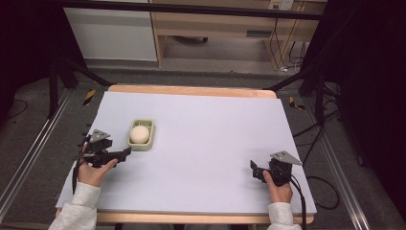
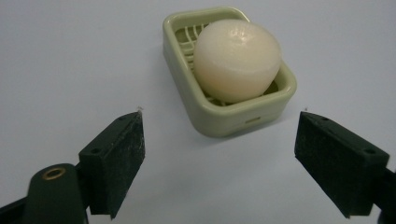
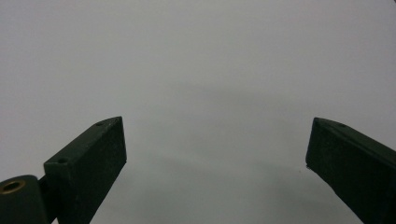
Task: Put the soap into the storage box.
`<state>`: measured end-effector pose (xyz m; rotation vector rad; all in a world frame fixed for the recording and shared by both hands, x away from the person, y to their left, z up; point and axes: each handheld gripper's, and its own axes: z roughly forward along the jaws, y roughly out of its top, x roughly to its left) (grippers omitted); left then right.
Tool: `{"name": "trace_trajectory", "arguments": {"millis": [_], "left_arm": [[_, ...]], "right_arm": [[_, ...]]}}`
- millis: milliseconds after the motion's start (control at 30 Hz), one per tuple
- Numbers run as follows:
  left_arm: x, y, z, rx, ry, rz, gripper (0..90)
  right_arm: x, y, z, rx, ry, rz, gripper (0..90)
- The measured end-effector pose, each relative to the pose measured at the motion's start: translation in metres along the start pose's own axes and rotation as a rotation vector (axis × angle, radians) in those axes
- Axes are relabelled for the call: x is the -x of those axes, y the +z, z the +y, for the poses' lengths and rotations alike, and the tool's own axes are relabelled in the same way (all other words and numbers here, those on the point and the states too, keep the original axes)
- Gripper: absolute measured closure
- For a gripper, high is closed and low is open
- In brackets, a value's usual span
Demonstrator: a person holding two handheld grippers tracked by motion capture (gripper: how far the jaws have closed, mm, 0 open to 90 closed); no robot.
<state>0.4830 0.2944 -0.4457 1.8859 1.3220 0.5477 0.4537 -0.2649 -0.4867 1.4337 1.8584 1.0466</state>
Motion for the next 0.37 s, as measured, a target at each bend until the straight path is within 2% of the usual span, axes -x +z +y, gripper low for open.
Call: {"name": "trace_trajectory", "arguments": {"millis": [233,367], "left_arm": [[-0.001,-0.008,-0.023,-0.013,0.003,0.015,18.0],[-0.005,-0.012,-0.030,-0.016,-0.010,0.028,18.3]], "right_arm": [[0.001,-0.001,0.000,0.008,0.009,0.005,5.2],[0.001,-0.001,0.000,0.006,0.011,0.008,5.1]]}}
